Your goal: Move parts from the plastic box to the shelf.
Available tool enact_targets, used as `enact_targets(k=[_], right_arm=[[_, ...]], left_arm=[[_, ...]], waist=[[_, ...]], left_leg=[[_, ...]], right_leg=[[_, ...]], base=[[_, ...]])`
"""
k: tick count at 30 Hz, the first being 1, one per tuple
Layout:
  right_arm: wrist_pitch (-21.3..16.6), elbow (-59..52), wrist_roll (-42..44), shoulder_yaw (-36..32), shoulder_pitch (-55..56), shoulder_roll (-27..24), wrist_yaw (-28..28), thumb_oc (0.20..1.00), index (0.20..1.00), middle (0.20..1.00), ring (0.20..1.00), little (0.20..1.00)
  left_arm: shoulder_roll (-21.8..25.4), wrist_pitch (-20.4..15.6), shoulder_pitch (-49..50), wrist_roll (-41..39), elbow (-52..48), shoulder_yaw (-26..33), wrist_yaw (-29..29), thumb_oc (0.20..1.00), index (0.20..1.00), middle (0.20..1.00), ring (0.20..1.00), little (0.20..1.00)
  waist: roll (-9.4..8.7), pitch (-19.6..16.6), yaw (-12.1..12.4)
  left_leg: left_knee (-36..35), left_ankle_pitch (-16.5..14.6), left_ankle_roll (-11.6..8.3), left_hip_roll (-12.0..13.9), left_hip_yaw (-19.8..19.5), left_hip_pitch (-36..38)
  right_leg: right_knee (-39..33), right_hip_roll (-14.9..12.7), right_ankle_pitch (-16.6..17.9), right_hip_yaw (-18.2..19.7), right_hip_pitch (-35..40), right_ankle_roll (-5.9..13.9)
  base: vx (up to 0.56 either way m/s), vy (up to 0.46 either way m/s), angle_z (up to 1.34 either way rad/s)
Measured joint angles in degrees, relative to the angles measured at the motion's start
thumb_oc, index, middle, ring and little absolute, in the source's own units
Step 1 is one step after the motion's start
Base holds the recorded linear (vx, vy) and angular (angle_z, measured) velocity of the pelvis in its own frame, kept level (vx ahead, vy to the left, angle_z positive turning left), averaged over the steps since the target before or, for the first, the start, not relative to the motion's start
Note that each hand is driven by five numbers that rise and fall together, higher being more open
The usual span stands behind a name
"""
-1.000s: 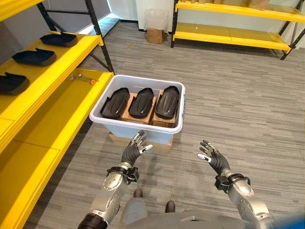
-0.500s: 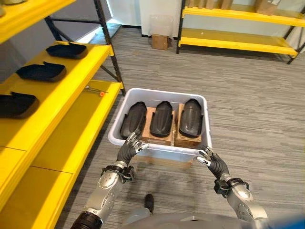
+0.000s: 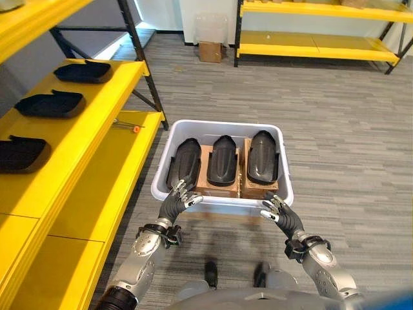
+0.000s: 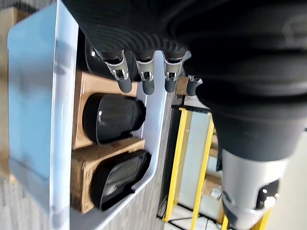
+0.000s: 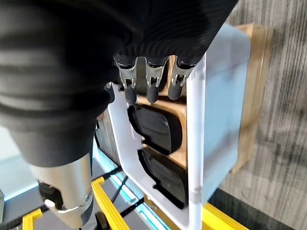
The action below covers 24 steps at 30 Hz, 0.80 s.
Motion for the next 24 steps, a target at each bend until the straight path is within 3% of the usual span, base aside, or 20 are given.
enact_targets(k=[3,7,13,18,21,23,24], right_arm=[[0.10,0.09,0.02,-0.10,1.01,-0.46,-0.04,1.000,1.000,1.000,1.000,1.000],[0.11,-0.05,0.04,-0.73,1.01,-1.23,-0.10,1.000,1.000,1.000,1.000,1.000],[0.08,-0.13,0.11,-1.36,1.02,-2.75,-0.21,1.000,1.000,1.000,1.000,1.000],[-0.13,-0.14,0.73,-1.43,0.80,-2.87,-0.19,1.000,1.000,1.000,1.000,1.000],[-0.20,-0.16,0.78,-1.42,0.72,-2.98,-0.12,1.000,1.000,1.000,1.000,1.000],[-0.31,-0.30,0.78,-1.54,0.75,-3.13,-0.13,1.000,1.000,1.000,1.000,1.000],[-0.36,-0.36,0.77,-1.57,0.72,-2.97,-0.14,1.000,1.000,1.000,1.000,1.000]], left_arm=[[-1.30,0.04,1.42,0.00,-0.40,-0.11,-0.66,1.000,1.000,1.000,1.000,1.000],[-1.85,0.04,1.83,0.00,-0.51,-0.01,-1.21,1.000,1.000,1.000,1.000,1.000],[-2.44,0.06,1.72,-0.03,-0.52,-0.02,-1.16,1.000,1.000,1.000,1.000,1.000],[-2.52,0.04,1.10,-0.04,-0.48,-0.29,-1.18,1.000,1.000,1.000,1.000,1.000],[-2.25,0.08,-0.19,-0.51,-0.25,-0.17,-1.19,1.000,1.000,1.000,1.000,1.000],[-2.09,0.07,0.52,-0.66,-0.23,-0.13,-1.21,1.000,1.000,1.000,1.000,1.000],[-1.91,0.06,0.44,-0.68,-0.12,-0.07,-1.23,1.000,1.000,1.000,1.000,1.000]], waist=[[0.72,-0.45,-0.02],[2.02,-2.07,0.59],[1.85,-2.92,0.64],[1.70,-2.45,0.96],[-0.76,-0.80,1.44],[-1.48,-0.43,1.17],[-2.13,-0.15,1.09]], left_leg=[[-0.15,-0.93,-2.10,1.95,-0.19,2.13],[1.40,-2.40,-4.61,4.94,0.19,1.87],[2.56,-3.38,-5.91,6.48,0.10,2.12],[7.85,-3.46,-6.47,6.09,-0.42,-0.39],[15.91,-1.88,-9.01,4.52,-1.63,-5.08],[16.90,-2.07,-8.81,4.82,-1.33,-5.73],[17.96,-2.86,-7.86,5.51,-1.25,-6.21]], right_leg=[[-4.54,2.93,1.94,-0.21,3.72,-3.64],[-8.01,6.57,1.95,-0.32,5.58,-5.03],[-10.23,8.58,1.64,-0.86,7.68,-6.72],[-10.79,8.31,1.14,-1.70,8.96,-7.38],[-10.45,6.17,0.46,-1.41,8.45,-8.46],[-10.41,5.55,0.24,-1.25,8.56,-9.42],[-10.44,5.25,0.58,-1.22,8.43,-11.24]], base=[[0.13,-0.091,0.04],[0.11,-0.136,-0.12],[0.05,-0.113,0.03],[-0.04,-0.102,0.15],[0.02,-0.018,0.23],[0.03,0.063,-0.10],[0.00,0.050,-0.19]])
